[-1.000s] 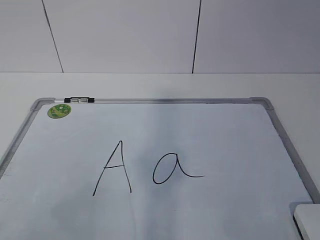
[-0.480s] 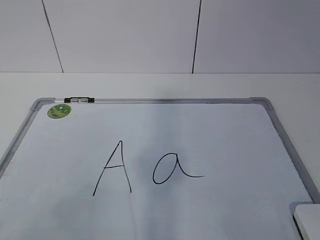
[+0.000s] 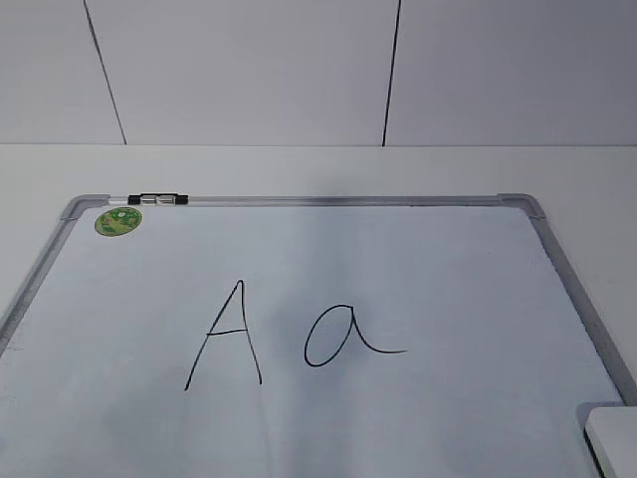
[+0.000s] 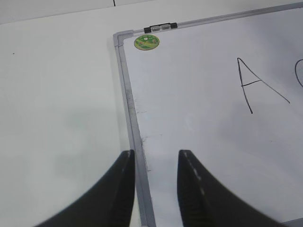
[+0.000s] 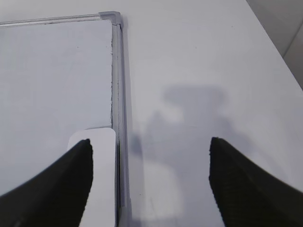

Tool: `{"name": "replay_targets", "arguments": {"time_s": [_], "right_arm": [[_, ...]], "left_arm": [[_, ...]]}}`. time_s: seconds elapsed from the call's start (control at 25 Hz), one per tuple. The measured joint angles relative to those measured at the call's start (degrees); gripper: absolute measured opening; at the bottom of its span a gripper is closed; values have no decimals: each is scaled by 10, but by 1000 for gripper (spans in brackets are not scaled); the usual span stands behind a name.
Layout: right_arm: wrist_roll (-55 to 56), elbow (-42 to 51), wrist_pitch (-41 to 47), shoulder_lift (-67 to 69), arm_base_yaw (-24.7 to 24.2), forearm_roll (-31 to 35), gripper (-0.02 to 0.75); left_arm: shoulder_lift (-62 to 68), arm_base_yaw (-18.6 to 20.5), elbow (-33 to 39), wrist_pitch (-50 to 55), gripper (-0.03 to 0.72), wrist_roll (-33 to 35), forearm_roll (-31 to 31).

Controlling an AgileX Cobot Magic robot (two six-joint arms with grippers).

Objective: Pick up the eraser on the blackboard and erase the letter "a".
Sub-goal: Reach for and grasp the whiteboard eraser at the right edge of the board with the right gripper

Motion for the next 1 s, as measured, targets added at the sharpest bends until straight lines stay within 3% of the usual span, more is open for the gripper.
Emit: {"name": "replay_targets", "arguments": {"time_s": [0.32, 0.68, 1.0], "right_arm": [[15, -33, 29, 9, 0, 16, 587], [15, -176, 71, 218, 0, 54, 587], [15, -202, 71, 301, 0, 96, 587]], "left_arm": [[0, 0, 0, 0, 235, 0, 0], [0, 0, 0, 0, 235, 0, 0], [0, 0, 0, 0, 235, 0, 0]]}}
